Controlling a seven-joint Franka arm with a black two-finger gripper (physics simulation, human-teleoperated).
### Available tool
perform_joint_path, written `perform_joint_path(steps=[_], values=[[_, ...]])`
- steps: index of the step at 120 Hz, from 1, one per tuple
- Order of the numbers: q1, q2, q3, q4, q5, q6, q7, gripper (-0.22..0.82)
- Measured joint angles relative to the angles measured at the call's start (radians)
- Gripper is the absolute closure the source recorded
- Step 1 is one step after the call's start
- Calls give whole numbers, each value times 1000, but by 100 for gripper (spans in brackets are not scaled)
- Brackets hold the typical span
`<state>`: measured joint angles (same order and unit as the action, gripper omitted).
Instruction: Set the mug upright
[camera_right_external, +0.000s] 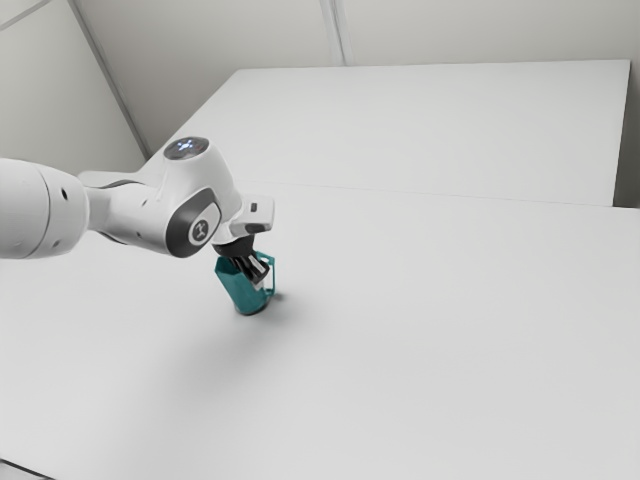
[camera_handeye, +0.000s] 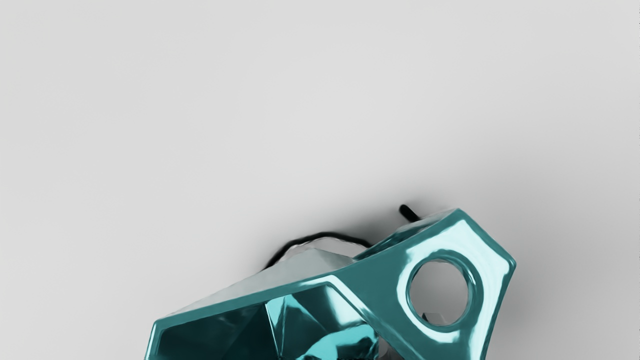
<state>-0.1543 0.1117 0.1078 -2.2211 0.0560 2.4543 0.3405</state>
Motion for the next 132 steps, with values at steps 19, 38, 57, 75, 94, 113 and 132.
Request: perform_joint_path(steps=[19, 38, 57, 75, 94, 113, 132], values=[[1, -18, 0, -1, -9, -10, 9, 35], [0, -52, 0, -1, -11, -25, 17, 16], [-9, -112, 0, -1, -11, -69, 15, 8], [-20, -145, 0, 1, -11, -105, 12, 4], [-24, -174, 0, 62, -10, -171, 10, 2], [-20, -176, 9, 175, -4, -285, 11, 1], [-19, -171, 33, 310, 1, -417, 11, 0]])
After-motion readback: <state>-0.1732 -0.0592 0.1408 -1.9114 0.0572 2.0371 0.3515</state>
